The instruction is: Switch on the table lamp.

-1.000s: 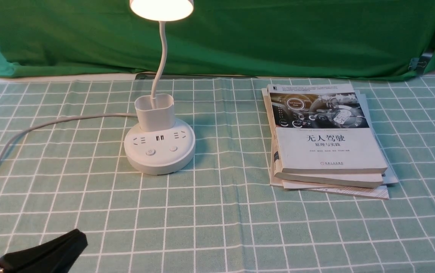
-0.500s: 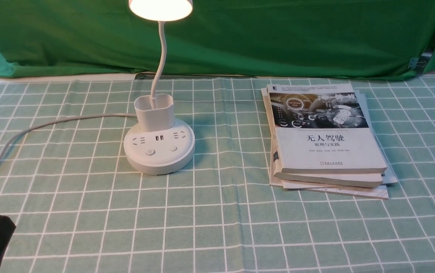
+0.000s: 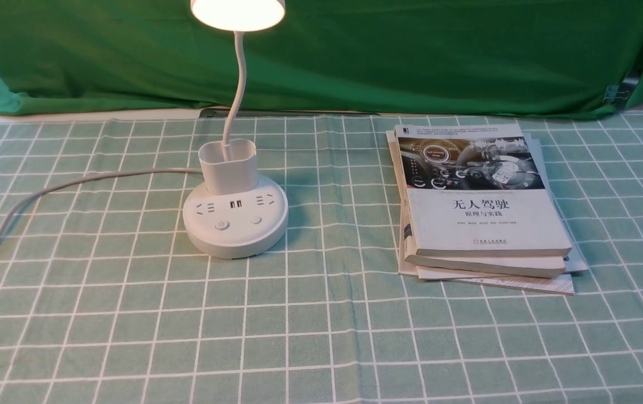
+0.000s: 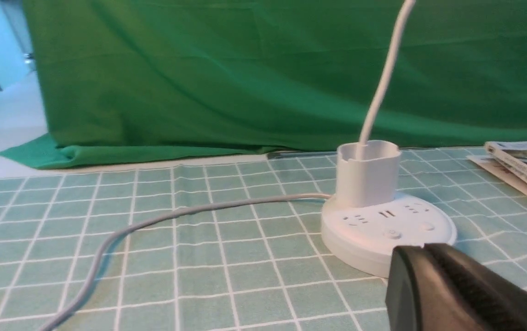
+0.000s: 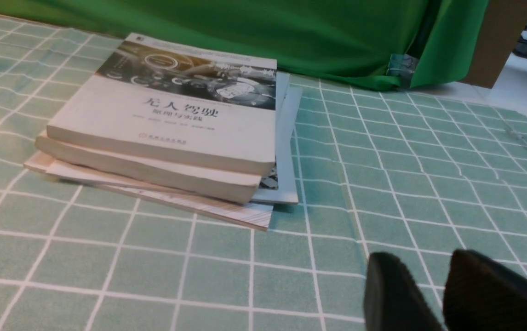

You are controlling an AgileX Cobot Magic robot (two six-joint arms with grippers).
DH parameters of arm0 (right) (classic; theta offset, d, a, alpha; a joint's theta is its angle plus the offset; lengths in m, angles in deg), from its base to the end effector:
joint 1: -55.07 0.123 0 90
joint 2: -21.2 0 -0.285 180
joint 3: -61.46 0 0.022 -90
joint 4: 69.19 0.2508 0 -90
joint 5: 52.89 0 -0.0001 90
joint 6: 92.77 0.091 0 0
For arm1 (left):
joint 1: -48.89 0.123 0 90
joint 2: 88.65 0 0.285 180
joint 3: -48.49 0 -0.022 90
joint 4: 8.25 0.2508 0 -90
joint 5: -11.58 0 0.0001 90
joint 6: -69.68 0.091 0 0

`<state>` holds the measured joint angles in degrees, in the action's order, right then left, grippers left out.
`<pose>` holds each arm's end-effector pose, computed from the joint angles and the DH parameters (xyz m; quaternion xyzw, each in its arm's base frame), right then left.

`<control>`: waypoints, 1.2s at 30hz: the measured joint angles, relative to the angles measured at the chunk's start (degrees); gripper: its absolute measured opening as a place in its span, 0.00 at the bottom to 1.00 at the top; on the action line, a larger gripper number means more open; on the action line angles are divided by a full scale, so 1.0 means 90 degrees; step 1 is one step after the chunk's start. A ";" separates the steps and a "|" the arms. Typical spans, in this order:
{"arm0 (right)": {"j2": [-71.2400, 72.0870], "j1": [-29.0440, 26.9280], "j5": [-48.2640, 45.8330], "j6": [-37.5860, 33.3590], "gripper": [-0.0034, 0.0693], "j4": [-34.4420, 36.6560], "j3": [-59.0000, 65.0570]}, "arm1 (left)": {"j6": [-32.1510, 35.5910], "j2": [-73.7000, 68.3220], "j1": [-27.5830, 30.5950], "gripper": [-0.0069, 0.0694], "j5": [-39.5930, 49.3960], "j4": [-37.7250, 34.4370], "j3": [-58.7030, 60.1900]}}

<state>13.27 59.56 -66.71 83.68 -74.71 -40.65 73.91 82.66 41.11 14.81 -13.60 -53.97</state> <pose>0.0559 0.0023 0.1873 -0.0817 0.7593 -0.0337 0.6447 0.0575 -0.0083 0.2053 0.0428 0.7024 -0.0569 0.7082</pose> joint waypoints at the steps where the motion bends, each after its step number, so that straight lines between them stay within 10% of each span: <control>1: 0.0000 0.0000 0.0000 0.0000 0.38 0.0000 0.0000 | 0.0001 0.0009 0.0075 0.12 0.0000 0.0000 0.0000; 36: 0.0000 0.0000 0.0000 0.0000 0.38 0.0000 0.0000 | 0.0102 0.0115 0.0019 0.12 0.1211 -0.0680 0.0000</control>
<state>13.27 59.56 -66.71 83.68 -74.71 -40.65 74.83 83.69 41.28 25.71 -19.72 -53.97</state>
